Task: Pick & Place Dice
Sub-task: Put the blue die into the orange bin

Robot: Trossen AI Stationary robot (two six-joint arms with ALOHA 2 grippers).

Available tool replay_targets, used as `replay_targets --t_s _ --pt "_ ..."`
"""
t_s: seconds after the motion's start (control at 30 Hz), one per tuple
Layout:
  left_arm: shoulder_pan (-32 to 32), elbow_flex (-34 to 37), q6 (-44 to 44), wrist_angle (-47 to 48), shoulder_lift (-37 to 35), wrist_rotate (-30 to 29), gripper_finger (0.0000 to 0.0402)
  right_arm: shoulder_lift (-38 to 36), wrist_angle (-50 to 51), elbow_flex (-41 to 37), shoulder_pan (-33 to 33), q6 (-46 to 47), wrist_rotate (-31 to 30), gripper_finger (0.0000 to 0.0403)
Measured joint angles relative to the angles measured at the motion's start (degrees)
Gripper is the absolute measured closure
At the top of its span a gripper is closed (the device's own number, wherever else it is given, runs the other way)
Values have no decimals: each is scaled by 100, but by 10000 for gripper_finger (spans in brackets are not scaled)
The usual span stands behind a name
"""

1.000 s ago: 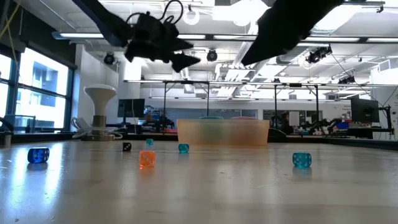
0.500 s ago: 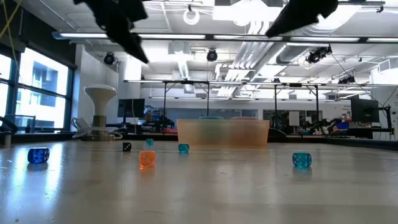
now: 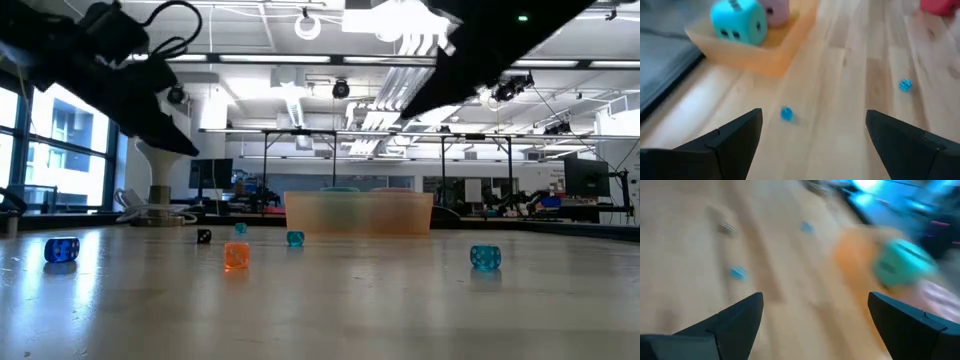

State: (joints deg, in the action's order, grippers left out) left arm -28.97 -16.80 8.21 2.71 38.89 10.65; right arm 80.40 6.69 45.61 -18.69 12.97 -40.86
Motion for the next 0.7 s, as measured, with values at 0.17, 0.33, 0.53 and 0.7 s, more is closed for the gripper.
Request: replay_targets --t_s 0.17,0.33,0.53,0.7 --pt "106 505 68 -1222 242 -45 56 106 -1728 -130 474 -887 1882 50" --pt "112 507 -24 -1263 549 -1 56 216 -1737 -156 879 -786 2628 50" --pt "114 507 -745 -1279 957 84 56 538 -2033 -134 1069 -286 2930 50" --pt "170 507 -549 -1499 1335 123 56 836 -2371 -135 1129 -436 2752 50"
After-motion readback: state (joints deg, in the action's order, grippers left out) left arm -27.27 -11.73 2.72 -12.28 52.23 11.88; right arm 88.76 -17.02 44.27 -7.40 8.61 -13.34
